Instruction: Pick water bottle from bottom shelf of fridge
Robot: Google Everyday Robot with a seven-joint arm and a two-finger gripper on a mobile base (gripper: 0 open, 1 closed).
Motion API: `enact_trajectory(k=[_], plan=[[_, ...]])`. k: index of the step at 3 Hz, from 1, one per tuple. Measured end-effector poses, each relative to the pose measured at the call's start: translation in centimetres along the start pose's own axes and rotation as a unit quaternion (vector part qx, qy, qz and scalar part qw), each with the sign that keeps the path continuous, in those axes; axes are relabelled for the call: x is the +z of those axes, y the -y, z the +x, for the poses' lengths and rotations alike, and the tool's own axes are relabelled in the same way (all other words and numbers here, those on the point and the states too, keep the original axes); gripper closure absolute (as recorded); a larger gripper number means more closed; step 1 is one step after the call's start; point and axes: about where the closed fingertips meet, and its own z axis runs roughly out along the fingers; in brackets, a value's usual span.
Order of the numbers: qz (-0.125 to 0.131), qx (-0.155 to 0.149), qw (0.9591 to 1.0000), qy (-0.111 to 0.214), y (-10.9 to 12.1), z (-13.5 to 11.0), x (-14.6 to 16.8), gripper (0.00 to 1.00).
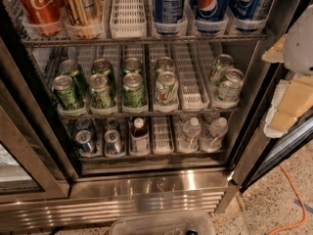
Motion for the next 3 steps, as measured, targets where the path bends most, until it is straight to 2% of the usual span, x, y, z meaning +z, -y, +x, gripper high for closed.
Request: enact_trajectory(k=[1, 2, 3], plan=[[0.000, 0.000, 1.0000, 0.000, 0.0, 0.0, 0.0, 0.00], [-0.002, 0.021, 0.9997, 0.015, -0.4, 0.0, 1.2, 0.00], [-0.011, 0.074, 0.9957, 0.054, -2.3, 0.7, 4.2, 0.00]])
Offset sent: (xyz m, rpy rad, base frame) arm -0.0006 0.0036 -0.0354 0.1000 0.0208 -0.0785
